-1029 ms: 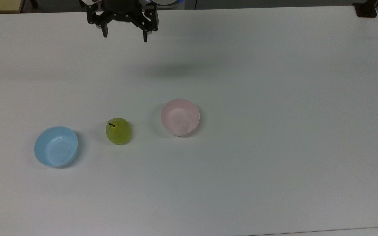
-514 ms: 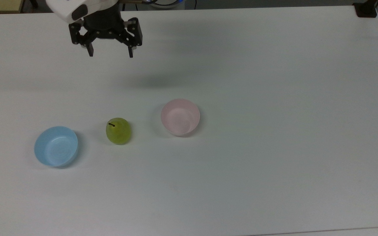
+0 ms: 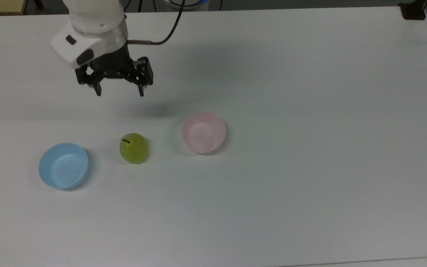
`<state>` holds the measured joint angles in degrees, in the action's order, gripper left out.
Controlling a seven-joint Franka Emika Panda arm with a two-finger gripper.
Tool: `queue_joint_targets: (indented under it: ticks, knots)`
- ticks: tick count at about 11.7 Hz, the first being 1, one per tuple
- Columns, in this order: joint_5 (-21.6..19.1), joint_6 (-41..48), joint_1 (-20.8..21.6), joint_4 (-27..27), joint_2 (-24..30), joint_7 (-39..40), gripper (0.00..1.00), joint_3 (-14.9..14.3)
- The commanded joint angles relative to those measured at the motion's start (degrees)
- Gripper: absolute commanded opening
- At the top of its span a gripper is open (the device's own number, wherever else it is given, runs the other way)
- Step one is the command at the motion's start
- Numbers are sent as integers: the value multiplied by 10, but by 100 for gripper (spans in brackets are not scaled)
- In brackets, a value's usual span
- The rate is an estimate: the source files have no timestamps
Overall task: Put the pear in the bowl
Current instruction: 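Move the open gripper down over the green pear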
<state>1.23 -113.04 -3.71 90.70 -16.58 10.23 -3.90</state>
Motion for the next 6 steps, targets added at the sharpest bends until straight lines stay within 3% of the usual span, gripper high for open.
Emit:
queue_joint_targets:
  ticks: [1, 6]
  knots:
    - [-8, -53, 2, 5, -36, 12, 100, -5]
    - [-3, -141, 3, 5, -100, 10, 100, -5]
